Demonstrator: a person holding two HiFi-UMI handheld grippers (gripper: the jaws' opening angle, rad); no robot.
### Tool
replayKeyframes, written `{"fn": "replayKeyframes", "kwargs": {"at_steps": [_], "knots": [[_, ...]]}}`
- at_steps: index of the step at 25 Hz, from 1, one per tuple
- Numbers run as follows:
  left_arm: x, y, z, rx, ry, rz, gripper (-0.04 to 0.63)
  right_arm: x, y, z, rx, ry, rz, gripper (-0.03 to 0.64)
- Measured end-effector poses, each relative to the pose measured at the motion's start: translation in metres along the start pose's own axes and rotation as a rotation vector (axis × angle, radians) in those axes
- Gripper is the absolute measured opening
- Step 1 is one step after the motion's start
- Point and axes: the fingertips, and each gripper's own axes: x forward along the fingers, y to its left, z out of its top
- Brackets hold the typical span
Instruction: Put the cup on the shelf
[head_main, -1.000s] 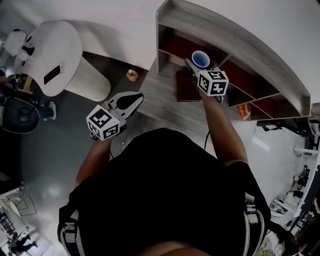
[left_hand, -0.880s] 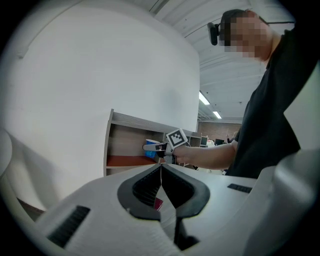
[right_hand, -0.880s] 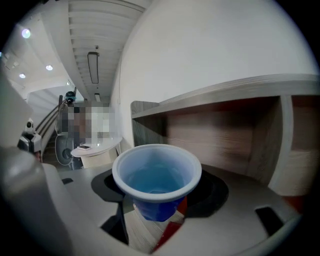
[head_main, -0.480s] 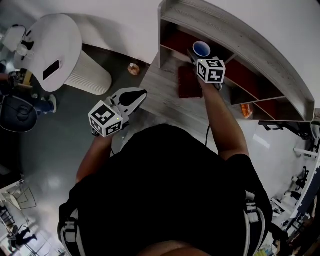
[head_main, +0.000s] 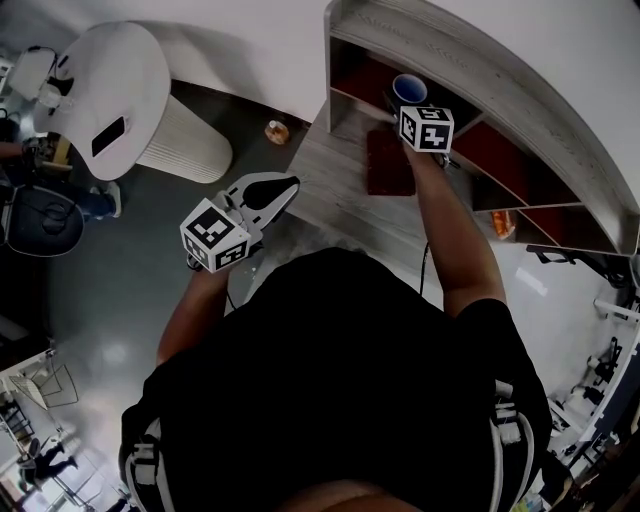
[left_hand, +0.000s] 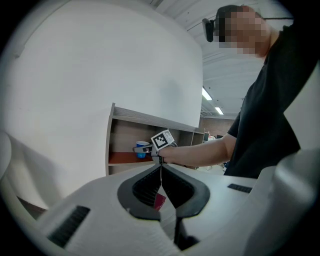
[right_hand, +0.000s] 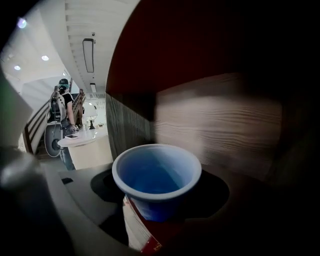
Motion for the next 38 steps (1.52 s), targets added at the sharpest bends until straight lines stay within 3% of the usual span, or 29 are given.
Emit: {"fn": "replayKeyframes", "kwargs": {"at_steps": [19, 38], "knots": [[-0.007, 0.01, -0.009, -0.058, 0.017, 0.004, 0.018, 0.026, -0.005, -0.011, -0.025, 0.024, -0.033, 0.311], [-0.008, 0.004, -0.007, -0.062, -0.005, 0.0, 0.018, 0.024, 0.004, -0.013, -0.046, 0.012, 0.02, 0.334]]}}
